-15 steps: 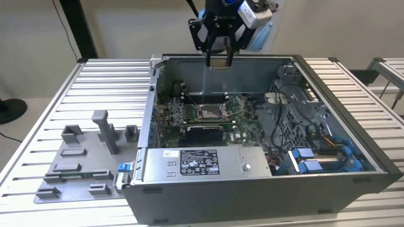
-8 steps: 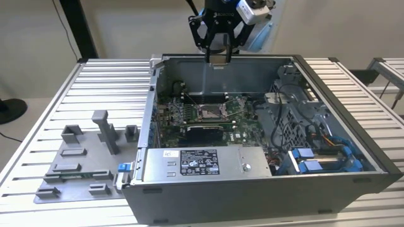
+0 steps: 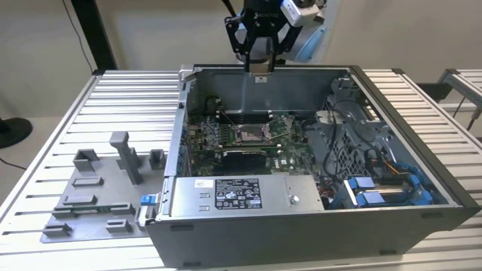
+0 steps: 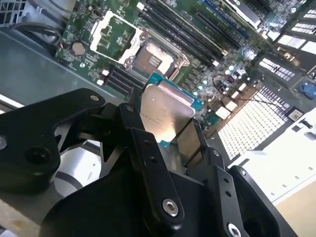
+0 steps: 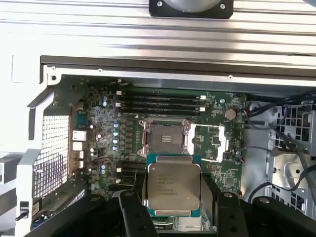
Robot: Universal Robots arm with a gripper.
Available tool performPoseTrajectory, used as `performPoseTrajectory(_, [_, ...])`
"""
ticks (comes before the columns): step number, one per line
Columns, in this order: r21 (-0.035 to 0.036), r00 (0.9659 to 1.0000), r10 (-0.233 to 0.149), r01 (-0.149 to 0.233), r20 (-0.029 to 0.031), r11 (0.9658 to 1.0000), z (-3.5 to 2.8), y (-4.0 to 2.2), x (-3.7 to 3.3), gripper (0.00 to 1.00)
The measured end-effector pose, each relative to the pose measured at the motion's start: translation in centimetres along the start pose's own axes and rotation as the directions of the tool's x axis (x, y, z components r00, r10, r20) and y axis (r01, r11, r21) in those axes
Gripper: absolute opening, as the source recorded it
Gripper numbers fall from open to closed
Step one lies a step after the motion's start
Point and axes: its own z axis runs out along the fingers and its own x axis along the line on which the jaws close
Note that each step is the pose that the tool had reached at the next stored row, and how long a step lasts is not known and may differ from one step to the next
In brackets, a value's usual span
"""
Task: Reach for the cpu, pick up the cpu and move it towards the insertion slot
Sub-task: 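Pick up the cpu and move it towards the insertion slot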
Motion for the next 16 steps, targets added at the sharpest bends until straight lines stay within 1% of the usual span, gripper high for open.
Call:
performPoseTrajectory(7, [0.0002, 1.0000, 0.000, 0.000, -0.0001, 1.0000, 0.03, 0.63, -0.02, 0.00])
performPoseTrajectory(16, [0.0000, 1.0000, 0.000, 0.000, 0.0000, 1.0000, 0.04, 0.64, -0.01, 0.00])
